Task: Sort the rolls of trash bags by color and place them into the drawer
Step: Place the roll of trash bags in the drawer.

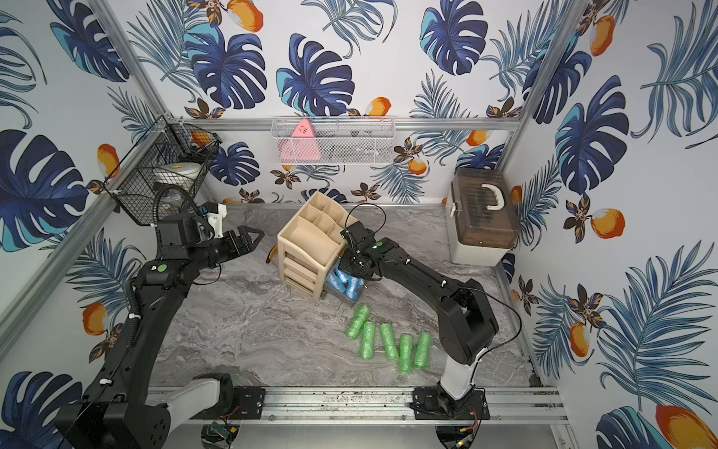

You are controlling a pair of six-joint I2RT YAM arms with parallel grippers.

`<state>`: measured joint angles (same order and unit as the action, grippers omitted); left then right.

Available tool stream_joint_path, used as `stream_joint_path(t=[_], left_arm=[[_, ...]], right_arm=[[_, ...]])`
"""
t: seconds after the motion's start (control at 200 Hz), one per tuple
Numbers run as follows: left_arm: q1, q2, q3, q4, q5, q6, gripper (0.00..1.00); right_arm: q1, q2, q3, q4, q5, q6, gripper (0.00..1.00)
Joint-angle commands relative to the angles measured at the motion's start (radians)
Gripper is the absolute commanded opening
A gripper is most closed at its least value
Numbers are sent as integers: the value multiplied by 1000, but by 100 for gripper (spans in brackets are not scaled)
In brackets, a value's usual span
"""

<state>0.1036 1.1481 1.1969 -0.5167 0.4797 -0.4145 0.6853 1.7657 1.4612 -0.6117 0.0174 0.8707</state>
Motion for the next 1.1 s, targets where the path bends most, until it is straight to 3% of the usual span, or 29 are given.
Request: stream_joint_path(t=[0.0,0.16,0.4,0.59,0.71,0.941,1.096], left_arm=[[2,32,27,15,-32,45,87],[2,99,71,9,-27,47,87],[2,116,95,19,-47,43,87],[-34,179,173,-70,-117,114,87],[-82,212,211,-101,-192,161,87],[-142,275,254,-127,-271,200,87],[-143,314,267,-125,-268,209,80]], right_arm=[[1,-25,42,3,1,-27,6],[12,8,143,-41,-23,-75,7],[17,38,164,-28,-53,-89,8],[16,20,162,-12,-63,-103,8],[17,-15,157,0,-64,-133,10],[15,-155,97,21,-38,-225,23],[-1,-283,-14,41,-20,-331,28]])
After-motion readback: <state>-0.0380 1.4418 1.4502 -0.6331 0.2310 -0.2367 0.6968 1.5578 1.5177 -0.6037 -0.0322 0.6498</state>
